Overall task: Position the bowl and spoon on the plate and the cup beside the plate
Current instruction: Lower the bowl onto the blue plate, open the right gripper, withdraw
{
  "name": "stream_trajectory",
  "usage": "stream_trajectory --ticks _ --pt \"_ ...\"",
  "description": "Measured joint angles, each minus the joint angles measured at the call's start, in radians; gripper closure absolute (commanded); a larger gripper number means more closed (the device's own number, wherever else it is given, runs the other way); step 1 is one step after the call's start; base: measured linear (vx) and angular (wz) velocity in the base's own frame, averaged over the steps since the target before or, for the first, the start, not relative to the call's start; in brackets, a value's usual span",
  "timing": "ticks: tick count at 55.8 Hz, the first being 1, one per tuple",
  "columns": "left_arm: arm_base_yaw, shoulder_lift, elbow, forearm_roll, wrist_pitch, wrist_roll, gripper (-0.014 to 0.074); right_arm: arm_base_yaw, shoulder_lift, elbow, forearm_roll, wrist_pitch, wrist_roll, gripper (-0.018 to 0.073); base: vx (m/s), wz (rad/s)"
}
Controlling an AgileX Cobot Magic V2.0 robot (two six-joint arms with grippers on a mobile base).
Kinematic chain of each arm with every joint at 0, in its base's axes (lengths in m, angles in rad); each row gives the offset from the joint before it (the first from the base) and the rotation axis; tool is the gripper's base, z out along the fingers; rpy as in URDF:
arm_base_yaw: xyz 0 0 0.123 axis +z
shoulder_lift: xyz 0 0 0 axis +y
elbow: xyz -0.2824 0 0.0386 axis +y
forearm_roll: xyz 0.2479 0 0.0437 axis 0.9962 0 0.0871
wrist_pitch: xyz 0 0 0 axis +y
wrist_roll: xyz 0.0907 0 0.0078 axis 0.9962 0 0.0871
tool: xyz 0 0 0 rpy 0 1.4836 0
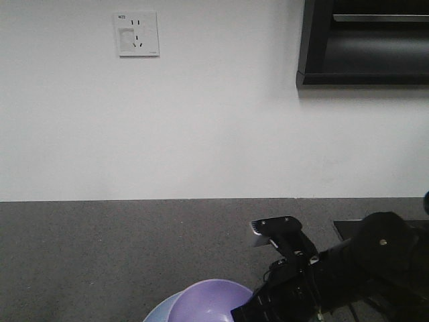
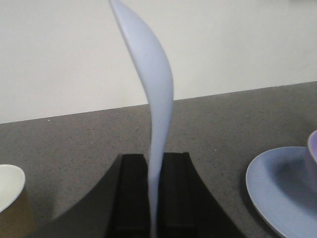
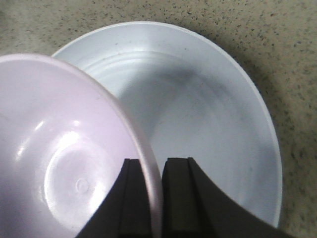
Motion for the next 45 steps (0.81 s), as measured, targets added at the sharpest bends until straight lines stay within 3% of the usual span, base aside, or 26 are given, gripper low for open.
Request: stream_trajectory --ticks 14,35,45 --pt "0.0 0.0 0.0 0.0 0.002 0.0 0.0596 0.001 0.094 -0.022 0.0 -0.03 -0.031 0.0508 0.0 0.0" --pt "0.0 0.0 0.0 0.0 0.004 0.0 0.0594 0.001 0.134 -0.027 0.037 -0.025 -0.083 0.0197 0.0 0.0" --pt "0.0 0.0 0.0 0.0 0.004 0.0 0.0594 0.001 0.134 -0.027 0.037 -0.024 -0.083 0.0117 0.0 0.0"
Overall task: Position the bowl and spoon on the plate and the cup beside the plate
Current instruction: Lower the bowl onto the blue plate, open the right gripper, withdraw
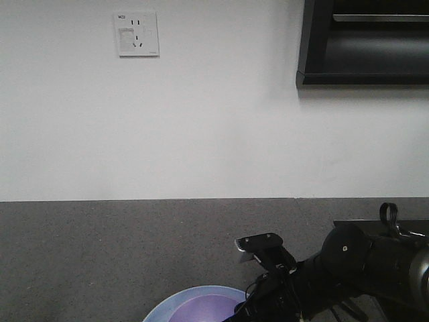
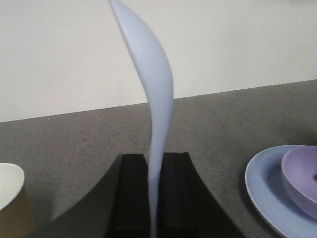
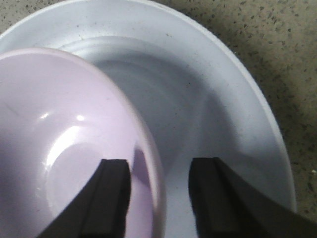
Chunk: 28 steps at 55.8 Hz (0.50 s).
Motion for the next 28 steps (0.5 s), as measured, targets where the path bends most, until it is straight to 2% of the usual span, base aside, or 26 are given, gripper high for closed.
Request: stream_trajectory --ticks 28 --pt "0.0 0.0 0.0 0.0 0.0 0.0 0.0594 0.0 -0.073 0.0 -0.008 -0.013 -0.008 0.0104 0.0 0.0"
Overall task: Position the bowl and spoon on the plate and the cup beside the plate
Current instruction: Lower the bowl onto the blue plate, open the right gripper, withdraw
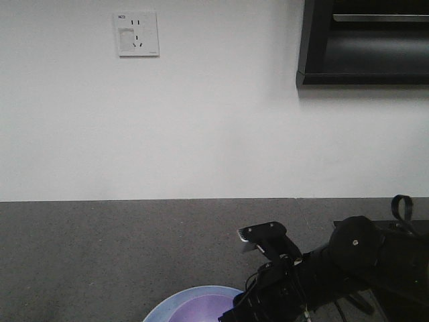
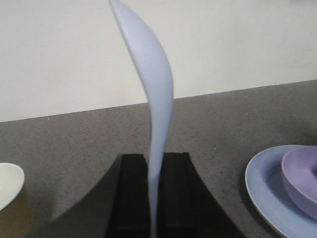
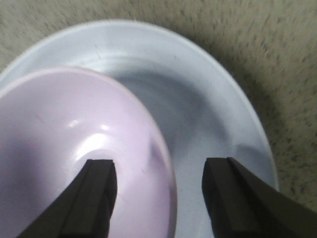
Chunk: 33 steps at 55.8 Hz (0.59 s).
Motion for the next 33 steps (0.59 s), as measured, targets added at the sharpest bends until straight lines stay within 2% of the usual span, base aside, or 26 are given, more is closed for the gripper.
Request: stream_trajectory --ticks 22,27,33 --pt "0.0 0.0 0.0 0.0 0.001 0.0 0.0594 0.0 -0.197 0.0 -0.023 -0.018 0.0 0.0127 0.0 0.0" --pt "0.0 0.0 0.0 0.0 0.007 0.0 0.0594 0.0 -0.258 0.0 -0.029 -0.017 0.0 0.016 0.0 0.0" --pt "0.0 0.0 0.0 0.0 0.025 0.0 0.0594 0.0 -0.34 0.0 -0.05 -0.006 0.002 0.0249 0.0 0.0"
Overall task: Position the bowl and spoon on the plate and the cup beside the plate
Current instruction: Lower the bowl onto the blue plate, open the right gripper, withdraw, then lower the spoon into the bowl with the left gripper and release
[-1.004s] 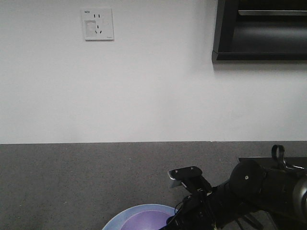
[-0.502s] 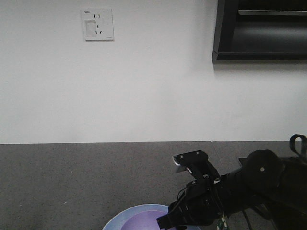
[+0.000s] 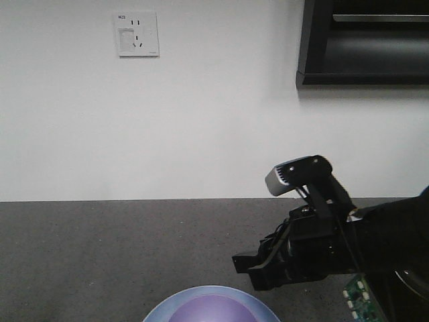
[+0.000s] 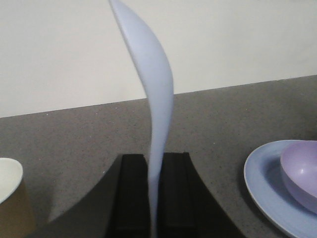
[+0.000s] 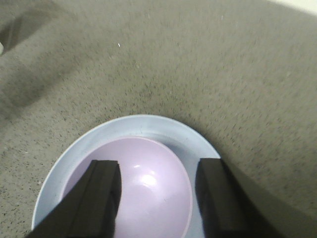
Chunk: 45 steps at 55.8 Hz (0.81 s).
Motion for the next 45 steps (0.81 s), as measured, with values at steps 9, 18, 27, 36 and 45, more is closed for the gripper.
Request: stream_trajectory --ticks 9,18,27,36,45 --pt "0.0 0.0 0.0 0.0 0.059 0.0 0.0594 0.0 -0.126 0.0 -0.097 0.021 0.039 0.0524 0.0 0.0" --pt "0.0 0.0 0.0 0.0 0.101 0.0 0.0594 0.0 -0.275 0.032 -0.261 0.028 0.136 0.057 0.0 0.0" --pt "0.0 0.026 -0.026 -0.012 0.205 -0.001 0.0594 0.0 -0.453 0.201 -0.381 0.001 0.212 0.0569 0.0 0.0" --pt "0.0 0.206 -0.159 -0.024 0.357 0.059 0.0594 0.0 -0.602 0.41 -0.428 -0.058 0.229 0.0569 0.0 0.0" --pt "0.0 0.461 -0.339 -0.134 0.41 0.167 0.0594 0.0 -0.71 0.543 -0.439 -0.116 0.231 0.0569 0.0 0.0"
